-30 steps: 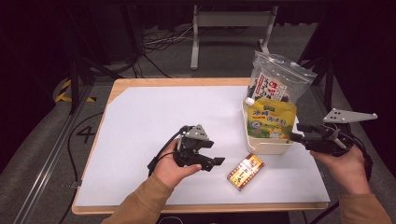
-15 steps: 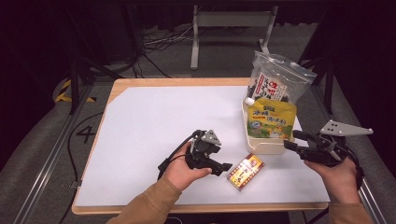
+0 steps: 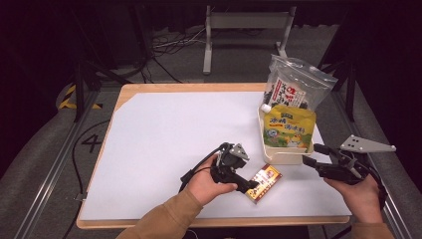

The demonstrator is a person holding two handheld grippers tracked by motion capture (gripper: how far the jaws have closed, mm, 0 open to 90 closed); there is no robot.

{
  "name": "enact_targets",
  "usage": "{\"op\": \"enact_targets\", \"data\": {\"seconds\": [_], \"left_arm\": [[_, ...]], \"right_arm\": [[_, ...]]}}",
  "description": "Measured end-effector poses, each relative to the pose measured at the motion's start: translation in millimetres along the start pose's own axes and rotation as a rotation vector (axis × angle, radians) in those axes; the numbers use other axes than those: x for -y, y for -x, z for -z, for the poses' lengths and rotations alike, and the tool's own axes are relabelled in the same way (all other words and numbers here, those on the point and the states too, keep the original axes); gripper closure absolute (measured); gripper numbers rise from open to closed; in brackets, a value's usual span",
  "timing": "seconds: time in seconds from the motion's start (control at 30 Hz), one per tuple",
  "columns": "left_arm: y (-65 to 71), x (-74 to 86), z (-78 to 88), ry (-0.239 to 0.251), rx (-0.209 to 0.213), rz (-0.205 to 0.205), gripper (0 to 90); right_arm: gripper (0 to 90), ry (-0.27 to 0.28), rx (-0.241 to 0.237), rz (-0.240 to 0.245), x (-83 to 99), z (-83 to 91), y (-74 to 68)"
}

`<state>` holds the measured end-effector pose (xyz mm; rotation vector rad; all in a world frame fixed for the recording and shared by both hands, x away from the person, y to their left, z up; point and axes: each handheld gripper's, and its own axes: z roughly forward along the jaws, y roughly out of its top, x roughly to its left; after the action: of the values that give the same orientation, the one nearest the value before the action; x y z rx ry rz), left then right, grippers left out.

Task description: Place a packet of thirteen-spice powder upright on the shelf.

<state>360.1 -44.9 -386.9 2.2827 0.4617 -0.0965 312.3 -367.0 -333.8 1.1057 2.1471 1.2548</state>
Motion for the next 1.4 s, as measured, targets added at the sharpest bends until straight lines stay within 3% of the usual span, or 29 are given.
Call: {"op": "enact_targets", "data": {"seconds": [0.23, 0.47, 0.6, 0.87, 1.17, 1.33, 1.4], "left_arm": [[-1.5, 4.2, -21.2, -0.028, 0.019, 0.020, 20.5], [-1.6, 9.9, -34.0, -0.063, -0.003, 0.059, 20.6], [2.5, 9.6, -38.7, -0.074, -0.002, 0.052, 20.0], [13.0, 9.1, -55.7, -0.131, -0.035, 0.021, 19.8], [16.5, 9.1, -63.0, -0.179, -0.074, -0.018, 19.7], [15.3, 9.3, -59.8, -0.192, -0.070, -0.004, 25.8], [12.8, 10.0, -57.5, -0.192, -0.064, 0.006, 27.8]], "right_arm": [[34.8, 0.001, 0.013, -0.008, 3.3, 3.6, 2.8], [34.9, -0.002, 0.009, -0.013, 3.1, 1.6, 2.8], [34.7, -0.008, 0.006, -0.011, 3.3, -0.8, 2.2], [35.3, -0.025, 0.007, -0.022, 6.0, -3.3, 4.0], [35.9, -0.029, -0.001, -0.031, 6.6, -3.1, 4.4], [36.3, -0.022, -0.014, -0.042, 6.7, -2.5, 5.2], [36.9, -0.012, -0.040, -0.056, 6.3, -1.6, 5.3]]}}
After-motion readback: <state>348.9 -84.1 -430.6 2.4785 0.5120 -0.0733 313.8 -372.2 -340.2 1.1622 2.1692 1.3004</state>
